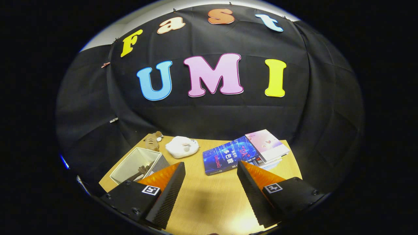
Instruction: Open the storage box then place both shoes into the box .Put the left shoe in first, then the right shoe, with the right side of both shoes facing outward in a uniform manner.
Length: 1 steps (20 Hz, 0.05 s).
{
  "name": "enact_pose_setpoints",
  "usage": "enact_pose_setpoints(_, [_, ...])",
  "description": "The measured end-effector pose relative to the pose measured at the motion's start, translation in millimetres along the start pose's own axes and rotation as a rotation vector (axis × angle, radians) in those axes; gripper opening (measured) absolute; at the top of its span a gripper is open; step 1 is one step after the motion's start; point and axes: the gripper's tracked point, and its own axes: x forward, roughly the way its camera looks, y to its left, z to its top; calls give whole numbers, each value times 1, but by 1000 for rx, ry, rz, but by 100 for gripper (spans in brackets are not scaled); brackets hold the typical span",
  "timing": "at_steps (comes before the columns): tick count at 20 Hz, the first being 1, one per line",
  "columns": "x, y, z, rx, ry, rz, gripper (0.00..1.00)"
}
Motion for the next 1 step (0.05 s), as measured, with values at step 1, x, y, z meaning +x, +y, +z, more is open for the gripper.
enact_pose_setpoints(1, [1,0,-1,2,2,-10,99])
